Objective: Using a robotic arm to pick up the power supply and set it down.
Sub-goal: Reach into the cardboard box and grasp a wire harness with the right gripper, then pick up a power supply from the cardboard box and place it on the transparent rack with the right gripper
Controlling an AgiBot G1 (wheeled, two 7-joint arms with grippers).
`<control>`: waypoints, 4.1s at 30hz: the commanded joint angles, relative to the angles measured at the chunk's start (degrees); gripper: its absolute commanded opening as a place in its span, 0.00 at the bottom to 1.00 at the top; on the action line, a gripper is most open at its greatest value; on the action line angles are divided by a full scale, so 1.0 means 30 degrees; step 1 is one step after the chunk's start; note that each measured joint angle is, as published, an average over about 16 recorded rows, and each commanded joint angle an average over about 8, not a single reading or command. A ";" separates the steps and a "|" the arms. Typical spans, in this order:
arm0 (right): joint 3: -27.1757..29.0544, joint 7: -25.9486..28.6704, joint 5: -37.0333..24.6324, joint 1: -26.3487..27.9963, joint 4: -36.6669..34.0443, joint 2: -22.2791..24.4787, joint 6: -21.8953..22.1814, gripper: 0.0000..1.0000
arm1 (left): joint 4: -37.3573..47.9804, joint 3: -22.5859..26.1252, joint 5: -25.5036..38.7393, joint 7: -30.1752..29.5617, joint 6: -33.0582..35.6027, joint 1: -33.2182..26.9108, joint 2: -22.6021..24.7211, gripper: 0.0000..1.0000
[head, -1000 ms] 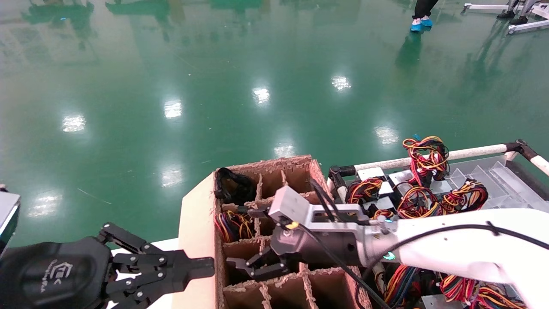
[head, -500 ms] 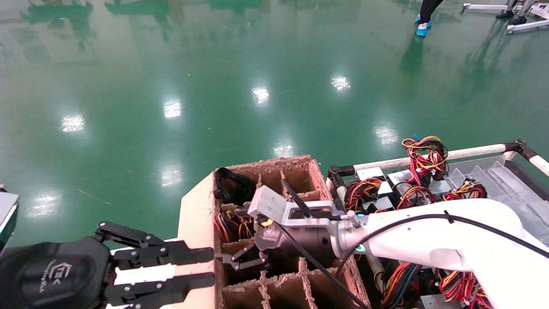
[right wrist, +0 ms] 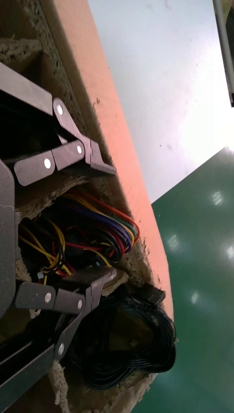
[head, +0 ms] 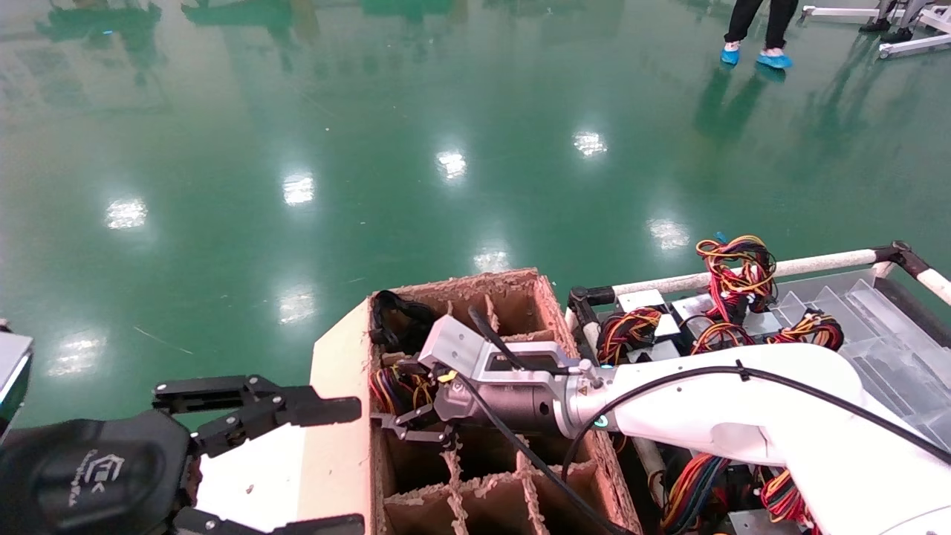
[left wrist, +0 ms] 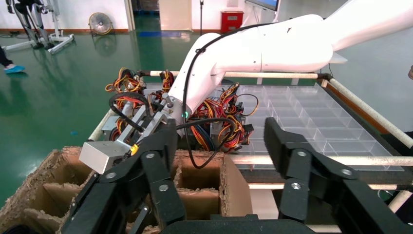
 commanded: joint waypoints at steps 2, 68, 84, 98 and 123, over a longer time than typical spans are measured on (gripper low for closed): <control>0.0041 -0.0292 0.0045 0.0051 -0.0433 -0.0150 0.0092 0.00 | 0.0000 0.0002 -0.0001 0.0001 -0.0001 0.0000 -0.0001 1.00; 0.4462 0.3706 0.5499 0.5331 0.5407 1.1019 -0.8106 0.00 | 0.0000 0.0036 -0.0024 0.0018 -0.0015 -0.0009 -0.0014 1.00; 0.4601 0.3922 0.5930 0.6825 0.5819 1.8796 -0.9863 0.00 | 0.0000 0.0044 -0.0030 0.0022 -0.0018 -0.0011 -0.0017 1.00; 0.3234 0.2104 0.7334 0.5889 0.3784 2.2434 -0.9823 0.00 | 0.0000 0.0051 -0.0035 0.0025 -0.0021 -0.0012 -0.0020 1.00; 0.0641 -0.1615 0.5906 0.4513 -0.1538 1.9354 -0.9551 0.00 | 0.0000 0.0063 -0.0043 0.0031 -0.0026 -0.0015 -0.0025 1.00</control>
